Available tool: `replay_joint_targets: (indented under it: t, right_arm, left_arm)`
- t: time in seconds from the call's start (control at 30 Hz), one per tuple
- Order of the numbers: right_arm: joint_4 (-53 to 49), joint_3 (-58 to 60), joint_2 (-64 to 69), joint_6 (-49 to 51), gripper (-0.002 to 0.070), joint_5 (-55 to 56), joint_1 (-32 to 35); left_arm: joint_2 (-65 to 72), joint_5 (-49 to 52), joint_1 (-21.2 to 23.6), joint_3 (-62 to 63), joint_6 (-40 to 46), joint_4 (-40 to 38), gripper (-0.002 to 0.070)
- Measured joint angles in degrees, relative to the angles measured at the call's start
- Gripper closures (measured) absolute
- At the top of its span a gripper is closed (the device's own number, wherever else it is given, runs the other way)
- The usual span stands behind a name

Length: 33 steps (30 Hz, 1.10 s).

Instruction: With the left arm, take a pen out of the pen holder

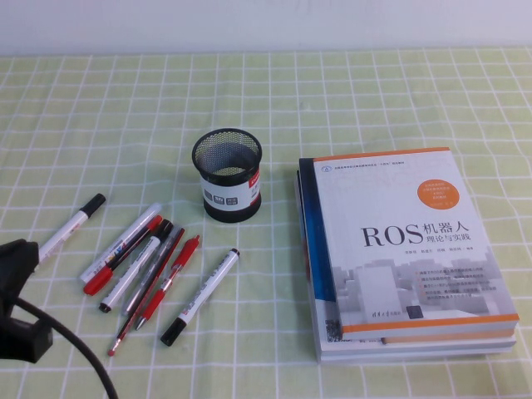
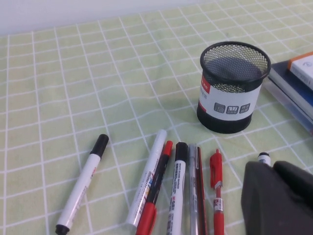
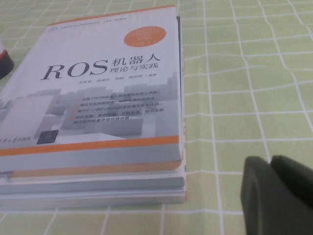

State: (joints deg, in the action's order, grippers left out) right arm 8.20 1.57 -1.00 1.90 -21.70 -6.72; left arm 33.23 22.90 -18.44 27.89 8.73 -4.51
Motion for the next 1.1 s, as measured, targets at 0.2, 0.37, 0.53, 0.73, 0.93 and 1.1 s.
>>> replay_joint_targets:
  t: [0.2, 0.37, 0.53, 0.73, 0.93, 1.1]
  right_arm:
    - [0.00, 0.00, 0.00, 0.00, 0.0689, 0.00, 0.00]
    - [0.00, 0.00, 0.00, 0.00, 0.0688, 0.00, 0.00]
    - [0.00, 0.00, 0.00, 0.00, 0.0688, 0.00, 0.00]
    - [0.00, 0.00, 0.00, 0.00, 0.0689, 0.00, 0.00]
    - [0.00, 0.00, 0.00, 0.00, 0.0689, 0.00, 0.00]
    - [0.00, 0.00, 0.00, 0.00, 0.0689, 0.00, 0.00]
  left_arm:
    - [-5.63, -6.91, 2.63, -6.40, -1.14, 0.74, 0.0675]
    - [-16.25, -12.17, 10.47, -15.59, -1.16, 0.74, 0.0675]
    - [-27.65, -16.35, 16.91, -23.92, -1.52, 0.74, 0.0675]
    - [-33.60, -16.76, 17.45, -29.20, -2.62, 0.64, 0.0675]
    - [-33.68, -11.15, 17.45, -29.29, -3.40, 0.75, 0.0675]
    - [-33.68, -2.48, 17.45, -29.29, -3.84, 1.28, 0.0675]
